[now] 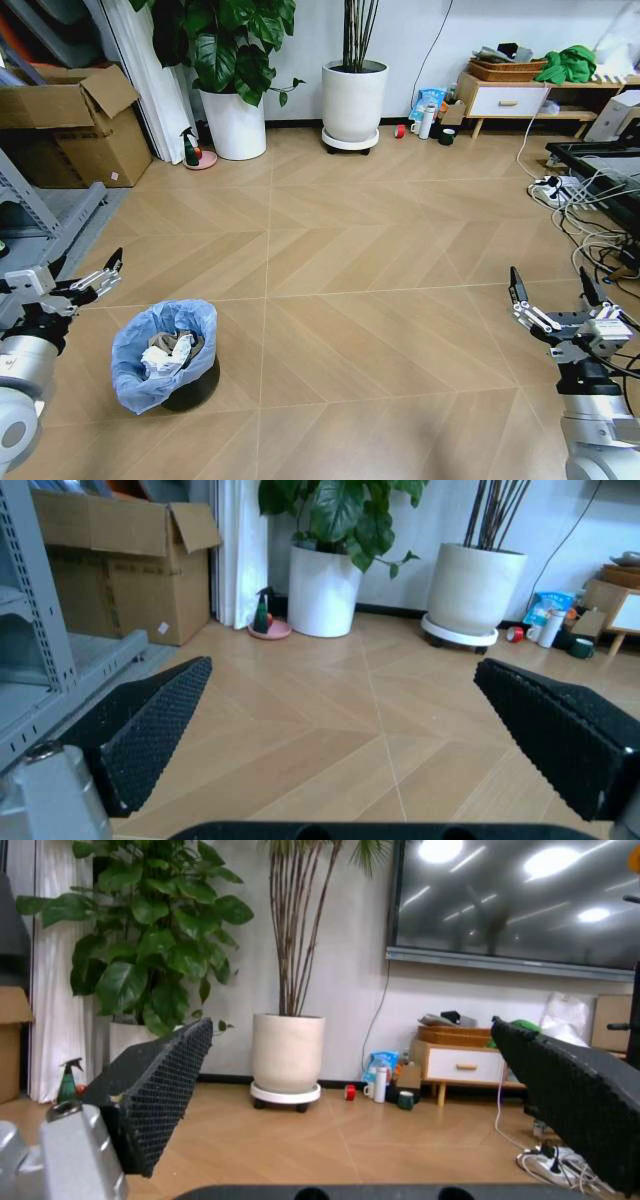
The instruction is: Pick up the trash bin and place the garbage on the floor into it.
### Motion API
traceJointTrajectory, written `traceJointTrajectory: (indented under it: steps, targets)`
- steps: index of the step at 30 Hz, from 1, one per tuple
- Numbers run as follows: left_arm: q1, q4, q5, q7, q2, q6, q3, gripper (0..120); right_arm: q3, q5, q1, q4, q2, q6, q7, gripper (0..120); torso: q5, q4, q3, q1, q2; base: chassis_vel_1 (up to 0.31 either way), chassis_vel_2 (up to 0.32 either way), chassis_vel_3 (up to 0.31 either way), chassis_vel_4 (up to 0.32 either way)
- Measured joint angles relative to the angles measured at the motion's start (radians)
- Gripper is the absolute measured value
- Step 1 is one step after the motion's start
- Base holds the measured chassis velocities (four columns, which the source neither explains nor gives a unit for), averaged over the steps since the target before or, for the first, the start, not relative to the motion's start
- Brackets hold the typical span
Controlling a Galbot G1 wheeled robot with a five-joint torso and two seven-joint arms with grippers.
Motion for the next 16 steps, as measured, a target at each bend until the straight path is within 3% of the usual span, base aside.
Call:
traceJointTrajectory:
  steps: [16]
  targets:
    - [-0.001, 0.002, 0.000, -0.001, 0.001, 0.001, 0.002, 100, -0.001, 0.000, 0.001, -0.003, 0.000, 0.000, 0.000, 100, 0.0000, 0.0000, 0.000, 0.000, 0.000, 0.000, 0.000, 0.000, 0.000]
